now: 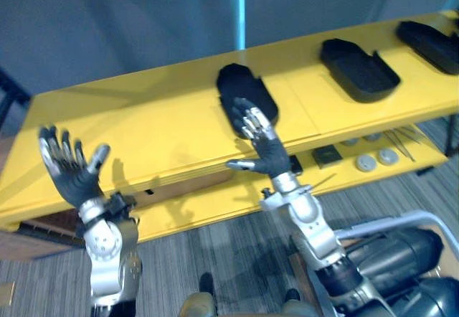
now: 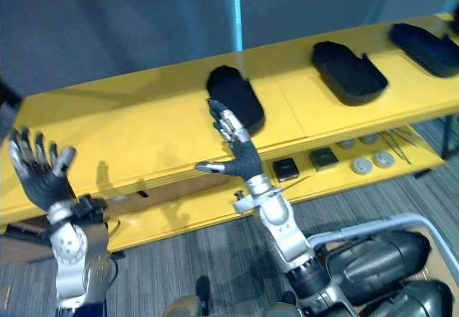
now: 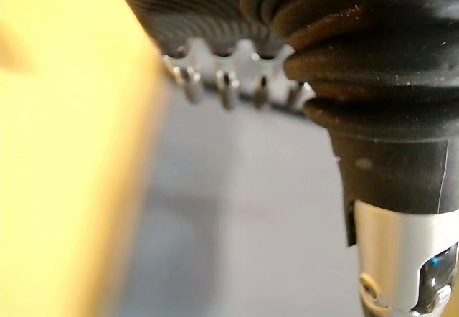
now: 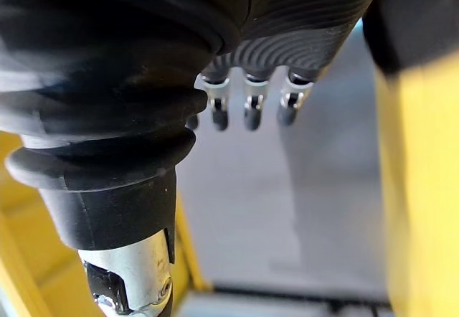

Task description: Walk over and take plastic housings, then place them on the shelf

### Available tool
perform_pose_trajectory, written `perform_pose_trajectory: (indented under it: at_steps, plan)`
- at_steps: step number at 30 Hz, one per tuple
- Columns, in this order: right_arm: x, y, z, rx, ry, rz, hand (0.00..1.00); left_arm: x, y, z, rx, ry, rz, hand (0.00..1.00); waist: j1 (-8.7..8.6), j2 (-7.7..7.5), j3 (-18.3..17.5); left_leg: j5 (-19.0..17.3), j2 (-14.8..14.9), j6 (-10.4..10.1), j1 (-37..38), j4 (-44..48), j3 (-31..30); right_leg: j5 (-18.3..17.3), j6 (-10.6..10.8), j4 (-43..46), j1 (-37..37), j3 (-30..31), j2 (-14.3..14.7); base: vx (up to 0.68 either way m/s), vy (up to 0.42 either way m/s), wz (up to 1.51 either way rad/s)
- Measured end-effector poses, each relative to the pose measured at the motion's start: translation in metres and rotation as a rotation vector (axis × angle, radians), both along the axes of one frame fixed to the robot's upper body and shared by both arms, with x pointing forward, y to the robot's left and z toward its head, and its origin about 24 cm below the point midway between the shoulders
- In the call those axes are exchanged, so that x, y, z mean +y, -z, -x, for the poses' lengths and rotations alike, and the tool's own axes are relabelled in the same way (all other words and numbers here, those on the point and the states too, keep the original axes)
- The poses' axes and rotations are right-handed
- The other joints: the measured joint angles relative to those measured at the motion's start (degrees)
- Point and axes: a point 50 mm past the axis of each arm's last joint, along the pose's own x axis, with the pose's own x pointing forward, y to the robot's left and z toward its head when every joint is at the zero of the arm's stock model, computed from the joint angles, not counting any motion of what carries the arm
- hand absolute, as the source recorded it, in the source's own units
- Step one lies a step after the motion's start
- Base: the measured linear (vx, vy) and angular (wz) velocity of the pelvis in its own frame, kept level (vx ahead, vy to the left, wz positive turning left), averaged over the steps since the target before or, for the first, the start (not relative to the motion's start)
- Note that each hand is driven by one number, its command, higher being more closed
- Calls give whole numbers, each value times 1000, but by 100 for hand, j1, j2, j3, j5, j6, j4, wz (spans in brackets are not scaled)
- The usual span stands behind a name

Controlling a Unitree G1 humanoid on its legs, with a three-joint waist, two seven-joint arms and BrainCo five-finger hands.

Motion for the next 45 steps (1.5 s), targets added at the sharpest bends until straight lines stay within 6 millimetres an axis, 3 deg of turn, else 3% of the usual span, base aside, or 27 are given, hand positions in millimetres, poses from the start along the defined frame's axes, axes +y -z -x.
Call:
perform_pose_trajectory:
  at_steps: [3, 7, 9, 15, 16, 18, 21, 23, 27, 29, 37, 41, 45]
  plan:
    - [15, 10, -13, 72, 35, 59, 0, -7, 36, 15, 171, 30, 32, 0, 266, -104, -52, 103, -26, 5, -158, -31, -269, 5, 2, 6, 7, -276, 10, -34, -27, 46]
    - [11, 24, -34, 167, 144, 115, 0, -20, 58, 32, 259, 175, 38, 0, 473, -123, -43, 178, -107, 18, -268, -32, -571, -27, 1, 9, 113, -591, -25, -15, -17, 40]
    - [5, 25, -42, 186, 200, 112, 0, -28, 60, 30, 251, 228, 37, 0, 555, -101, -23, 217, -109, 21, -332, -36, -615, -29, -3, 10, 81, -637, -17, -48, -10, 23]
    - [-25, 21, -60, 145, 462, 159, 0, -53, 61, 24, 199, 378, 50, 0, 546, -44, 167, 281, -116, 20, -380, -41, -632, -43, -25, 30, 29, -680, -29, -45, -6, 1]
    - [-35, 14, -61, 76, 530, 187, 100, -61, 61, 22, 195, 415, 59, 0, 524, -51, 181, 293, -111, 32, -423, -42, -611, -42, -26, 49, -30, -650, -31, -18, -7, -5]
    - [-48, -4, -53, -53, 587, 184, 100, -69, 65, 21, 198, 454, 88, 0, 502, -73, 198, 293, -111, 33, -460, -41, -590, -42, -26, 59, -84, -622, -35, 10, -11, -8]
    - [-62, -30, -28, -229, 566, 147, 100, -70, 72, 24, 227, 467, 106, 0, 335, -171, 265, 296, -94, 34, -457, -40, -492, -12, 14, 136, -181, -523, -47, 36, -18, -13]
    - [-74, -32, -17, -231, 518, 123, 100, -70, 73, 23, 229, 466, 107, 0, 246, -235, 308, 295, -87, 35, -440, -40, -396, -12, 13, 163, -226, -399, -56, 41, -12, -24]
    - [-99, -16, 1, -147, 484, 105, 100, -72, 70, 18, 205, 468, 131, 0, 122, -287, 464, 283, -59, 42, -351, -45, -145, -13, 12, 249, -329, -192, -76, -14, -3, -27]
    - [-100, -10, 3, -119, 468, 106, 100, -72, 71, 18, 216, 460, 133, 0, 58, -297, 492, 276, -37, 50, -366, -60, -51, -26, -12, 265, -424, -75, -69, -78, 3, -28]
    - [-103, 4, 6, -44, 461, 109, 100, -70, 73, 17, 246, 474, 105, 0, 75, -339, 613, 266, -12, 64, -378, -69, 104, 15, -19, 274, -536, 59, -65, -33, -2, -9]
    - [-114, 10, -3, -14, 531, 93, 100, -70, 74, 18, 263, 455, 120, 0, 83, -335, 615, 268, -23, 65, -422, -47, 91, 40, 17, 265, -558, 45, -69, 5, -4, 1]
    - [-120, 4, -16, -23, 582, 77, 100, -73, 73, 17, 259, 465, 122, 0, 75, -303, 693, 272, -40, 67, -482, -45, 25, 67, 19, 286, -595, 17, -76, 9, -15, 5]
